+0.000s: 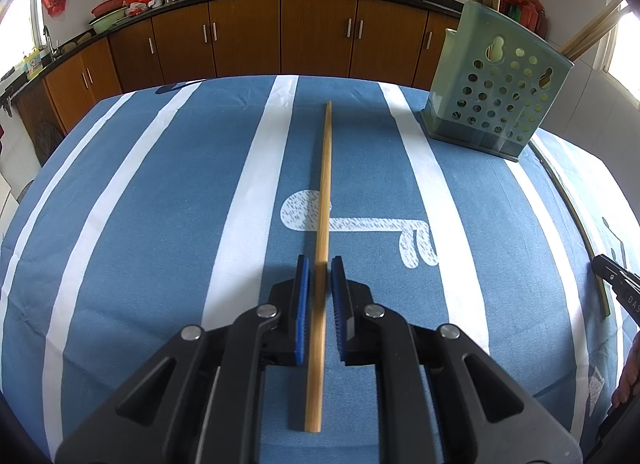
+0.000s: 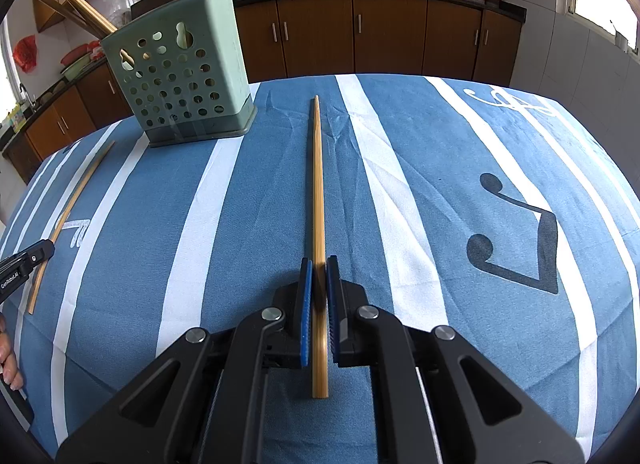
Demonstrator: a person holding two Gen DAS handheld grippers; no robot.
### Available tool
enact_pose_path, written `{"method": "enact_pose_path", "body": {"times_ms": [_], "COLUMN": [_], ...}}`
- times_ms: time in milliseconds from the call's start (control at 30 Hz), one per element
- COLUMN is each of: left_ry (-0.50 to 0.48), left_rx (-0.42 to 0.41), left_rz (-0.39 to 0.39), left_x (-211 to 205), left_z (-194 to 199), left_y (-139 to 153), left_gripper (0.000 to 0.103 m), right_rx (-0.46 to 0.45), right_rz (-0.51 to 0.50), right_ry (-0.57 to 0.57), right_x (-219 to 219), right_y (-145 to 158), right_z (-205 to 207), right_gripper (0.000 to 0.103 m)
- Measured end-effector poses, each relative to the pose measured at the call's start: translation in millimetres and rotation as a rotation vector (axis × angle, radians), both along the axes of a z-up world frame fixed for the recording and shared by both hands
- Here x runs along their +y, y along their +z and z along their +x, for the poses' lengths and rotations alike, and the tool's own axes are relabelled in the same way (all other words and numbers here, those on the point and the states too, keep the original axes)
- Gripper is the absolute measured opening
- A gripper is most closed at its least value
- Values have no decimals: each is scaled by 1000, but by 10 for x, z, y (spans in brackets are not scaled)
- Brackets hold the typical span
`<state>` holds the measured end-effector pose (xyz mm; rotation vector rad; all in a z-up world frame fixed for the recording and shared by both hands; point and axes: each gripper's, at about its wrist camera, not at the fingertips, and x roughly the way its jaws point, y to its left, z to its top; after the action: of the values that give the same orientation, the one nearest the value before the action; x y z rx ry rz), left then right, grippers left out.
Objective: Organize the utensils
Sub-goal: 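Hold both chopsticks and lift them off the cloth, then raise both chopsticks upright and carry them over the green holder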
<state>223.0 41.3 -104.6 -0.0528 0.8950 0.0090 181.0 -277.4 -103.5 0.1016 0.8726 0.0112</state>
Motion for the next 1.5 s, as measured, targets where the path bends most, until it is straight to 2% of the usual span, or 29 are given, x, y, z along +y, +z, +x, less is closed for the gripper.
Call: {"method": "enact_pose_path", "body": {"times_ms": [300,600,900,1100,1167,1267,1500], "left_ry": [0,-11,-12,-38,-41,-47,-51], "left_rx": [0,3,5,14,27,-2,-126], "left_rz": [3,68,64,65,60,60,35], "left_x": [1,-92,-61,-86,-66,-42,-20], "left_z": [-1,-26,-187,-265,-283,-342,-443], "left_y": [-3,-10,-7,-2,22,148,652], "left_gripper": [14,16,16,8,8,8,8], "right_rx": [0,0,0,4,-10,-66,-201], "right_rz": [-1,-16,-11,10,26,39,57], "right_ry": [0,-3,-2,-1,-7,-13,-37], "right_x": [1,25,29,-6,-41,-89,-211], "right_y": [1,0,-4,14,65,256,745], "right_z": [0,-38,-111,-210,-241,-304,-364], "right_gripper": [8,8,8,8,8,8,8]}}
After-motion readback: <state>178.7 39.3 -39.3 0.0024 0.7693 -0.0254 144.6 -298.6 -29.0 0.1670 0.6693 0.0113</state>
